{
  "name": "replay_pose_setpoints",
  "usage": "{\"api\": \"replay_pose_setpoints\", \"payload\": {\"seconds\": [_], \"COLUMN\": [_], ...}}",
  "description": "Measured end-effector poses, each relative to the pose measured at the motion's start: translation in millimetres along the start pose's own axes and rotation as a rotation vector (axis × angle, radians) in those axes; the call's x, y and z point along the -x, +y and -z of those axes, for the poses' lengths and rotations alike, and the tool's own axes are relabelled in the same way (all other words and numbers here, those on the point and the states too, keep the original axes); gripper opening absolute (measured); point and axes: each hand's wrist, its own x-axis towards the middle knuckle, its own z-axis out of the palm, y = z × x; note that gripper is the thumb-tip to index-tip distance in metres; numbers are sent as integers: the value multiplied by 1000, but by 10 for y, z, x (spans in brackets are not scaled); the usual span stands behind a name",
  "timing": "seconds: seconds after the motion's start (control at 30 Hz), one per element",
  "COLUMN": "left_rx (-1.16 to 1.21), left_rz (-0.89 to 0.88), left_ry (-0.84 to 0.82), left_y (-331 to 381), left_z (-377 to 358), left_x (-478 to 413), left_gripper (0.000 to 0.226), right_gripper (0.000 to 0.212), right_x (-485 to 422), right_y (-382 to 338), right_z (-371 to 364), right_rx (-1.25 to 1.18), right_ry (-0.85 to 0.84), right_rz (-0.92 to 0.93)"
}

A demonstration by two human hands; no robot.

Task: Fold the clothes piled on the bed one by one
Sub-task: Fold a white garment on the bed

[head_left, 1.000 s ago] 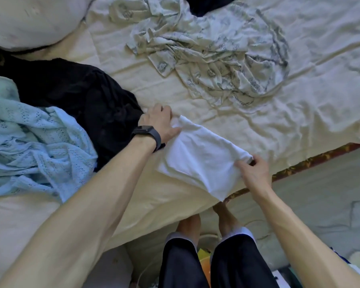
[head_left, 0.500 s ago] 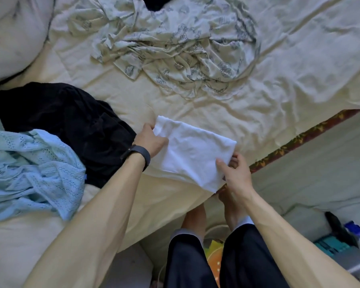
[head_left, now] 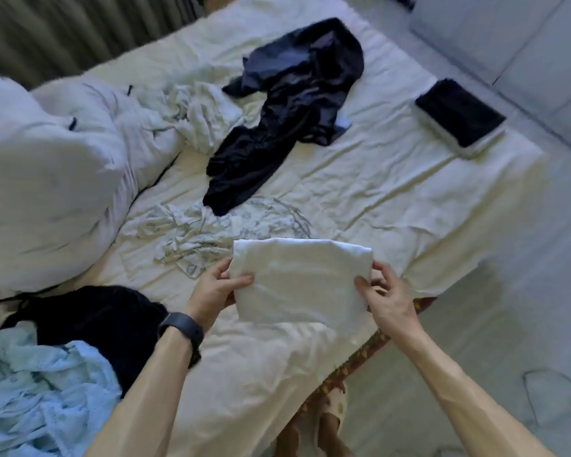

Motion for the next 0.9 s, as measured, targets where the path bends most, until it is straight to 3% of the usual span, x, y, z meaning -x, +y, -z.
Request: {"api": "replay_pose_setpoints", "payload": {"seconds": [0.2,0.37,0.43,0.7,0.9], "left_rx": [-46,-86,-110,-154,-172], "left_rz": [-371,-509,-560,-624,-645], "left_ry": [-190,-351,-399,-523,-512], "left_y": [1730,2725,2957,3289,3561], "left_z": [-1058,-2089,-2455,-3721,-4877], "left_x": [287,538,642,602,405], "left_gripper": [41,34,30,52,41], "right_gripper": [24,22,24,30,43], "right_x": [137,449,562,536,45], "right_y": [-1449,-2125,-2235,-2235,-2359], "right_z": [1279,2191,2541,3868,4947], "right_rx": [-11,-54,-53,-75,-81], "right_ry": [235,487,561,664,651], "right_rz": [289,458,490,556,583]}}
